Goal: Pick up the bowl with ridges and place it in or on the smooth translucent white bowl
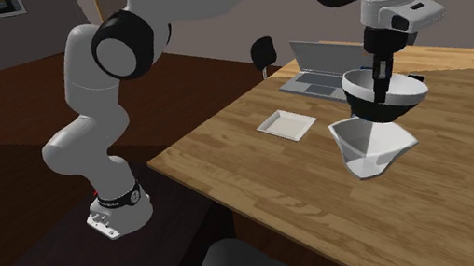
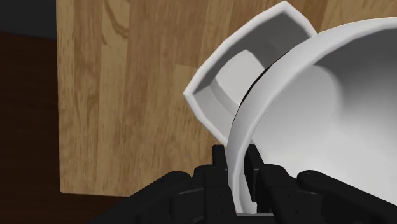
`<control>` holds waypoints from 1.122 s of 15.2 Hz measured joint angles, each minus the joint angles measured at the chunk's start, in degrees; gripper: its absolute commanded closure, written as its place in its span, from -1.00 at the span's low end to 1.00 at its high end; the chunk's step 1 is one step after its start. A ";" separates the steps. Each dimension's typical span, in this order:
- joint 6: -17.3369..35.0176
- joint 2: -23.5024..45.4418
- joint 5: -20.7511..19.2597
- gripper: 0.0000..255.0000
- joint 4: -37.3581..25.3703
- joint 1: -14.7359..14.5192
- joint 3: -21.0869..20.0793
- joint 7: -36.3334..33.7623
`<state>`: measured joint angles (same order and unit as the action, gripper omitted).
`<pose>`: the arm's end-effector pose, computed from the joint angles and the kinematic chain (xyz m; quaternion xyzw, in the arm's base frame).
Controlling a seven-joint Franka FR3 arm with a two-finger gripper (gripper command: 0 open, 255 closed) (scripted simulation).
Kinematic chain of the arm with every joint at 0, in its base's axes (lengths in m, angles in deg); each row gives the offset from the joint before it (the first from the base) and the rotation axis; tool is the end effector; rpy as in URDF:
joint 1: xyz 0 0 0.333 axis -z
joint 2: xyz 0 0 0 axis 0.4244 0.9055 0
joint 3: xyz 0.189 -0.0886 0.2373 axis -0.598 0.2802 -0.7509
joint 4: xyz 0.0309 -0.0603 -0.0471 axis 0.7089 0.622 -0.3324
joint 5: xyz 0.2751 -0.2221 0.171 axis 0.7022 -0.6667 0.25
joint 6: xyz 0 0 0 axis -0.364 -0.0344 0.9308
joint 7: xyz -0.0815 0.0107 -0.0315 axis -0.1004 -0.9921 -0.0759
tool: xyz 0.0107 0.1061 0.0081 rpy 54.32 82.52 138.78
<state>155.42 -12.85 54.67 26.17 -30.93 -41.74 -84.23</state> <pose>0.6886 0.1766 0.5521 -0.9943 0.0509 -0.0548 0.0754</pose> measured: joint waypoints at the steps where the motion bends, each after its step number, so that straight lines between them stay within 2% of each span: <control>1: 1.01 -0.34 0.08 1.00 1.37 0.12 0.00 0.10; 13: 10.90 -1.87 0.52 1.00 12.82 0.80 0.02 0.91; 17: 11.45 -1.69 0.49 1.00 13.16 0.77 0.03 0.91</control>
<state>166.87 -14.54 55.16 39.33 -30.16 -41.71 -83.32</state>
